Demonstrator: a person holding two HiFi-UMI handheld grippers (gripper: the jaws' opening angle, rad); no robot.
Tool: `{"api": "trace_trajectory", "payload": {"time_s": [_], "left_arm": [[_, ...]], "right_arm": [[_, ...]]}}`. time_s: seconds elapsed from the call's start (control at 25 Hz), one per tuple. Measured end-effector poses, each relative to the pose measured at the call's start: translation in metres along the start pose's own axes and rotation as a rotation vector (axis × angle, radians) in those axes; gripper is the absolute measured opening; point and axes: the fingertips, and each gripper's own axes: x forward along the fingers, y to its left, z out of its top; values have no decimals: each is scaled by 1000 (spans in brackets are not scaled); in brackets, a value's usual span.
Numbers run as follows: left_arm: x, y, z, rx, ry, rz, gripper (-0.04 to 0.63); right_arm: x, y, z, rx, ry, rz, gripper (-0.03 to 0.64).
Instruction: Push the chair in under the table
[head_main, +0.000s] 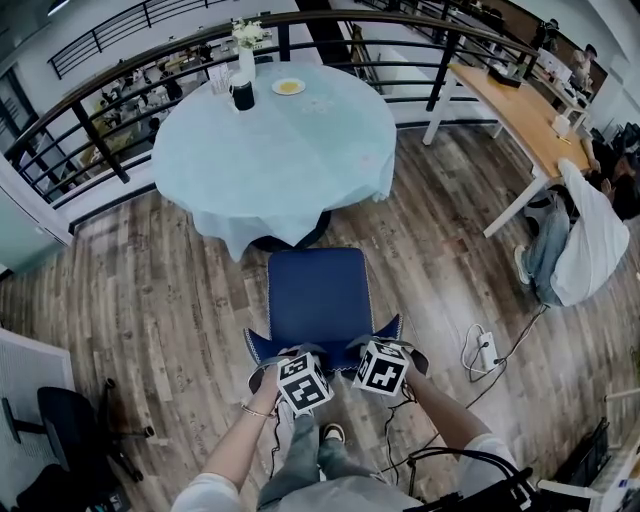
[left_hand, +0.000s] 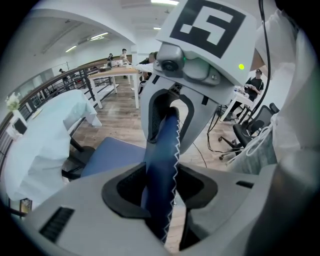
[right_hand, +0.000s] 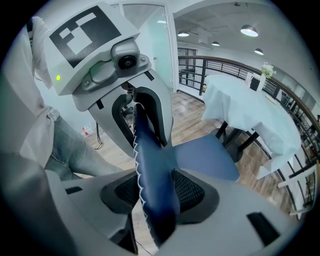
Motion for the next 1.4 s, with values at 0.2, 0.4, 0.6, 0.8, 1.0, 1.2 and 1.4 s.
{"api": "trace_trajectory", "payload": {"time_s": [0.2,0.4,0.6,0.8,1.0,1.2,1.4], "left_arm": [[4,12,6,-2,-7,5,167],[3,23,13,-4,-16,10,175],[7,37,21,-1,-21,26,175],[13,55,35,-2,-24,49,175],[19,67,50,-18,-25,62,175],[24,78,62,-31,-27,80,175],[26,91,72,-33,-37,99,175]], "right_arm": [[-1,-14,0,3,-1,-7,190],[-4,-25,2,6,1,-11,190],[-6,-42,1,3,-2,-23,190],[-10,-65,-2,3,2,-28,190],[-16,-84,-9,-11,5,-30,192],[-21,-99,-14,-30,13,-21,192],[-23,-115,-15,-40,24,-9,192]]}}
